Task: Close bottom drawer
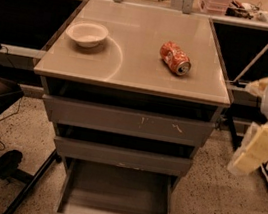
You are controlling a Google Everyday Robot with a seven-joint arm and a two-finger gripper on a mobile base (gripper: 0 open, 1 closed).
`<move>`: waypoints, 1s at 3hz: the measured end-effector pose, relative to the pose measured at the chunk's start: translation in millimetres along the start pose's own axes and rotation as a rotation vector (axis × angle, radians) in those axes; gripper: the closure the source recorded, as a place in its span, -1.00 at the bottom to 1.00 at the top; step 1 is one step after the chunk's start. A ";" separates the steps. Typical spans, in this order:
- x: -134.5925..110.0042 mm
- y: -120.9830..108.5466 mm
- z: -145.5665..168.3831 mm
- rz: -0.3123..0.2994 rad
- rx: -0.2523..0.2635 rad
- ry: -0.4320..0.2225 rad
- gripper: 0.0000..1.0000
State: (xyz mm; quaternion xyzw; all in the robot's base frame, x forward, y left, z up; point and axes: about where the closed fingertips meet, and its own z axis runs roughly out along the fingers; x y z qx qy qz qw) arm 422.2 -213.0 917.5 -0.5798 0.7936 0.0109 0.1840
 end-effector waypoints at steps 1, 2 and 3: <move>40.7 31.8 64.7 0.115 -0.036 -0.062 -1.00; 86.7 66.9 153.2 0.221 -0.098 -0.078 -1.00; 97.0 80.9 178.7 0.239 -0.104 -0.072 -1.00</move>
Offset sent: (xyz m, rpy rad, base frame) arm -0.0773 -0.0334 -0.3487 0.2298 0.2520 -0.2709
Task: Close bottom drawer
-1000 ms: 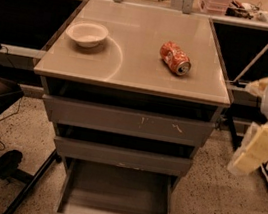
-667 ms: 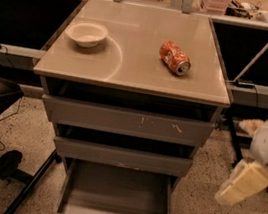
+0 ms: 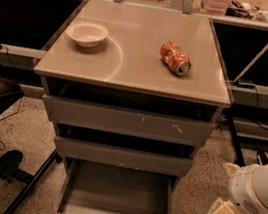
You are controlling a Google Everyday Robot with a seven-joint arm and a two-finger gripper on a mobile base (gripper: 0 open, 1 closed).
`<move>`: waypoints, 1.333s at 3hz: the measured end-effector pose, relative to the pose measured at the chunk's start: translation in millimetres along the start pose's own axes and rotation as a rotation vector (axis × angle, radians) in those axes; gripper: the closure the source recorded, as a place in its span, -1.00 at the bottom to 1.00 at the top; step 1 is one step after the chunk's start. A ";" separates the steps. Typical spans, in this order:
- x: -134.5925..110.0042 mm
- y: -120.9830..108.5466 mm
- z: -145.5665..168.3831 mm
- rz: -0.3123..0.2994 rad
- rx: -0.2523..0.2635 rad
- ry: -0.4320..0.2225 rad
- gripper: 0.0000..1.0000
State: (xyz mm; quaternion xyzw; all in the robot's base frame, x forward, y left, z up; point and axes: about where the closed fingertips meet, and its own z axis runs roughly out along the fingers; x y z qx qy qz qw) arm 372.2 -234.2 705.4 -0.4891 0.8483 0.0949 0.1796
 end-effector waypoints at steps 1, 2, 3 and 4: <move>0.0 0.1 0.0 0.000 0.000 0.000 -1.00; 9.0 15.2 29.5 0.021 -0.012 -0.025 -1.00; 21.5 73.2 117.9 0.129 -0.138 -0.095 -1.00; 44.3 149.6 213.1 0.209 -0.298 -0.087 -1.00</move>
Offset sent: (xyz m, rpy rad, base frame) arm -0.0318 0.0299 -0.0945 0.0983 0.0141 -0.0442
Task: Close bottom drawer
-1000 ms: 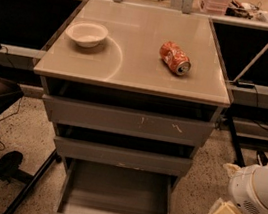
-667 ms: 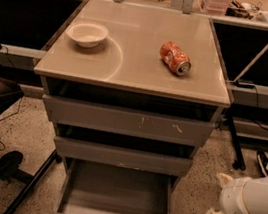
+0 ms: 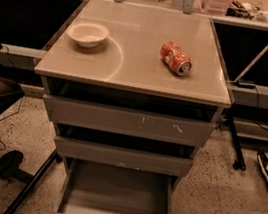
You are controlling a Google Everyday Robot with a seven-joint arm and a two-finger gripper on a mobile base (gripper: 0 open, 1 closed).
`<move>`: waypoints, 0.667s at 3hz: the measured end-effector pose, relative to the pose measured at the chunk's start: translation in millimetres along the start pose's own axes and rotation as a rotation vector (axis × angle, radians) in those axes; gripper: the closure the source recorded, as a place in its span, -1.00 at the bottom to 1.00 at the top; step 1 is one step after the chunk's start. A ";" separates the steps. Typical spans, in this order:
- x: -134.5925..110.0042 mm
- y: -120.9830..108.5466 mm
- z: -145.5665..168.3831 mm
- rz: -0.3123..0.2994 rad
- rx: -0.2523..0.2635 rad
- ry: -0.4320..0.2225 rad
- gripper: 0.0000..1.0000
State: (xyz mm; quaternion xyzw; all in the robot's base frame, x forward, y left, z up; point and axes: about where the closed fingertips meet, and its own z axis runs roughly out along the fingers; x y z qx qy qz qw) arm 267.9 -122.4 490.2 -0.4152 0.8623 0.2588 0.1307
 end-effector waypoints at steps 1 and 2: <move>33.7 10.0 74.7 0.073 -0.063 0.010 -1.00; 47.3 5.3 137.4 0.129 -0.079 -0.015 -1.00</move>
Offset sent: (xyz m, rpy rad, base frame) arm -0.0259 0.0801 -0.2173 0.1116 0.1213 -0.1780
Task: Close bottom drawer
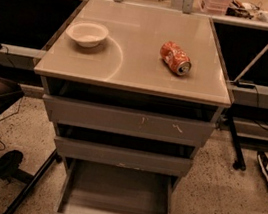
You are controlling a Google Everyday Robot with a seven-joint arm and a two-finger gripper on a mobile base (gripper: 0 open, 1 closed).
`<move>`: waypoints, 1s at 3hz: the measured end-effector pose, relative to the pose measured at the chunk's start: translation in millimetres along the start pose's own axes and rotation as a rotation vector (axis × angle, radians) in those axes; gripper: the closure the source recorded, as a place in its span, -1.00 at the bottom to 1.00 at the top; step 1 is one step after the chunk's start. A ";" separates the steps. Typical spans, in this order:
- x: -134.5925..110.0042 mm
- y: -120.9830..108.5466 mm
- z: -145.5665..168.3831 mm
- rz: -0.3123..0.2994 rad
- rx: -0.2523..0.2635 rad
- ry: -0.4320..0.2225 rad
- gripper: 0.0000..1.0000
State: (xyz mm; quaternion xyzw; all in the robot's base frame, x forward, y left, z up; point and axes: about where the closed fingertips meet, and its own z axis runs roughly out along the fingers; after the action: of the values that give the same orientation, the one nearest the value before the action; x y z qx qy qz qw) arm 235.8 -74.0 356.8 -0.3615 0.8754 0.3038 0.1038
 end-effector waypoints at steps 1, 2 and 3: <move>5.1 2.0 22.0 0.034 -0.008 -0.027 -1.00; 10.7 -10.1 34.0 0.039 0.011 -0.056 -1.00; 21.2 -52.0 55.3 0.074 0.049 -0.111 -1.00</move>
Offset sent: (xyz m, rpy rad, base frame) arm 0.0070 0.0028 -0.0612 0.0373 -0.0554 -0.1044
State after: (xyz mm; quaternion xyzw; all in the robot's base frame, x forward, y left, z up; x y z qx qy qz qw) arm 254.7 -81.3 280.7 -0.3088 0.8881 0.3057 0.1497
